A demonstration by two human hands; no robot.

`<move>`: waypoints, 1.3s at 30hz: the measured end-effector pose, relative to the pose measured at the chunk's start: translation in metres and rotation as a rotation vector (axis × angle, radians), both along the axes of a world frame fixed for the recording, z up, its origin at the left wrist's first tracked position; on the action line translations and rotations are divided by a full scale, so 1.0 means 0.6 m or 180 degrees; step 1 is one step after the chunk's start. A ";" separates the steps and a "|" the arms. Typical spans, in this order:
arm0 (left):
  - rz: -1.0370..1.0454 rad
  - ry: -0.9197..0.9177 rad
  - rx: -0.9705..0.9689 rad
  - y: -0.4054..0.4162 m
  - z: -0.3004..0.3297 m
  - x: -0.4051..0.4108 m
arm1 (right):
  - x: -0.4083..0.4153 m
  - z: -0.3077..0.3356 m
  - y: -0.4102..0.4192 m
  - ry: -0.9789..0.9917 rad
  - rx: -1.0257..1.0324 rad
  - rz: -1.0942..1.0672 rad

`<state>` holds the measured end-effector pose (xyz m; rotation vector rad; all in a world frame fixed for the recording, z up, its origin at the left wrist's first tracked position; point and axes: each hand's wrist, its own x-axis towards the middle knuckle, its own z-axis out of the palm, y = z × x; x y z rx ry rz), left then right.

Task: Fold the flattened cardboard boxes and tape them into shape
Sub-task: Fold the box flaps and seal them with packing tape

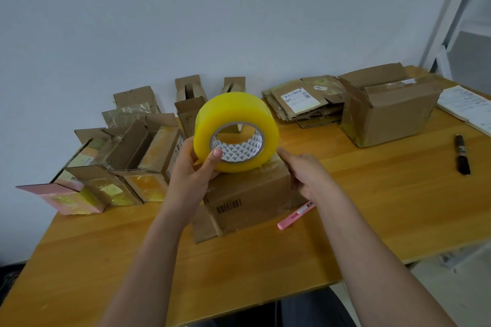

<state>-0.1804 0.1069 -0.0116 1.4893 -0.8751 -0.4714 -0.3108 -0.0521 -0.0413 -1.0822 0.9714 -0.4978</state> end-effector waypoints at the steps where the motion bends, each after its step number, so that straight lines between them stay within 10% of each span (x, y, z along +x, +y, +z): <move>1: 0.0017 -0.0008 -0.0002 0.000 0.000 0.000 | 0.001 -0.002 -0.001 0.0009 -0.0017 -0.0005; 12: 0.0232 -0.0300 0.0341 0.004 -0.001 0.007 | -0.023 -0.005 0.020 -0.0161 -0.2000 -0.0470; 18: 0.0329 -0.0507 0.0324 0.001 -0.008 0.002 | -0.030 -0.026 0.071 -0.1036 -0.1584 -0.0350; 39: 0.0359 -0.0022 -0.0532 0.023 -0.029 -0.010 | -0.051 -0.038 0.042 -0.0371 -0.2489 0.0802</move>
